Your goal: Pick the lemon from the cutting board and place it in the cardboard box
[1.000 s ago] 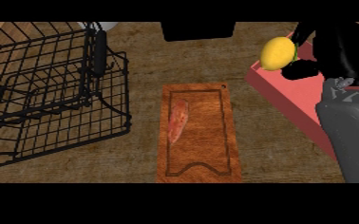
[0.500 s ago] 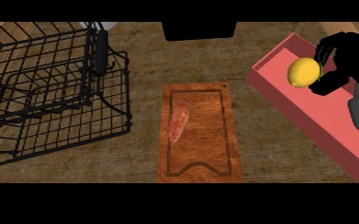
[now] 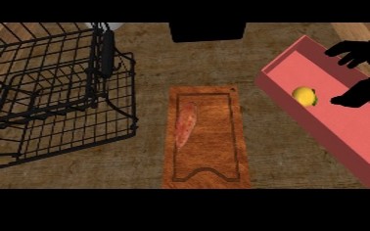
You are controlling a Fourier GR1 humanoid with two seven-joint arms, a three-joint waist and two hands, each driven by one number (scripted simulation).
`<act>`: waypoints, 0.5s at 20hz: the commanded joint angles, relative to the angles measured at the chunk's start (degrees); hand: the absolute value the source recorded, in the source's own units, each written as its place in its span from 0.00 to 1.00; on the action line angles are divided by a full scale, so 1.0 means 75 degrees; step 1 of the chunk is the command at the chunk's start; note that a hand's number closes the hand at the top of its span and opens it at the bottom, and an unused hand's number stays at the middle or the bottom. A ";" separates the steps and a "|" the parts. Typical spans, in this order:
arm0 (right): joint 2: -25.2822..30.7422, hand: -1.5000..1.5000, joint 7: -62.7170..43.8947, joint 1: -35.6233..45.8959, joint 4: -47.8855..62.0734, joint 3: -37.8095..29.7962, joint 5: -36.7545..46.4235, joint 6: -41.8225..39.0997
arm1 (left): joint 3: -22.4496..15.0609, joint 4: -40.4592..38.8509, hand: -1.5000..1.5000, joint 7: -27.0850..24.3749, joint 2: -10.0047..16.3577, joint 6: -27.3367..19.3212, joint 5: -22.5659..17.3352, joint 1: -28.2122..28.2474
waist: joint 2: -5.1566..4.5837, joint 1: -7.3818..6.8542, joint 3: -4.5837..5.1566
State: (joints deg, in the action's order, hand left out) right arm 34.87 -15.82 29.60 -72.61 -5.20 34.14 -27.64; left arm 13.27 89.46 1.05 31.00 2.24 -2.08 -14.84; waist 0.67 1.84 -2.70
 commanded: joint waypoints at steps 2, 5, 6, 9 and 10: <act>-0.0166 0.00 0.1117 0.0234 -0.0053 -0.1009 -0.1001 0.0516 | -0.1457 0.0100 0.50 -0.0304 -0.0988 0.0822 -0.0167 0.0456 | -0.0130 0.0207 0.0322; -0.1055 0.00 0.1120 0.0610 0.0152 -0.2355 -0.2344 0.1200 | -0.1178 0.0046 0.50 -0.0257 -0.0764 0.0762 -0.0190 0.0288 | -0.0098 0.0371 0.0289; -0.1198 0.00 0.1271 0.0641 0.0326 -0.2675 -0.2607 0.1414 | -0.1217 0.0143 0.50 -0.0059 -0.0779 0.0737 -0.0212 0.0250 | -0.0128 0.0321 0.0266; -0.1385 0.00 0.0799 0.0929 0.0554 -0.3505 -0.3429 0.1537 | -0.1137 -0.0021 0.50 -0.0268 -0.0811 0.0719 -0.0207 0.0317 | -0.0132 0.0442 0.0328; -0.1486 0.00 0.0828 0.0825 0.0729 -0.3692 -0.3474 0.1788 | -0.1246 0.0194 0.50 -0.0252 -0.0736 0.0861 -0.0190 0.0402 | -0.0137 0.0301 0.0318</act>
State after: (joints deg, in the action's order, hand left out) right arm 26.43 -9.07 34.78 -69.70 -25.78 14.24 -17.66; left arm 14.27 89.69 0.92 31.17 2.19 -2.29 -13.23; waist 1.26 3.21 -2.83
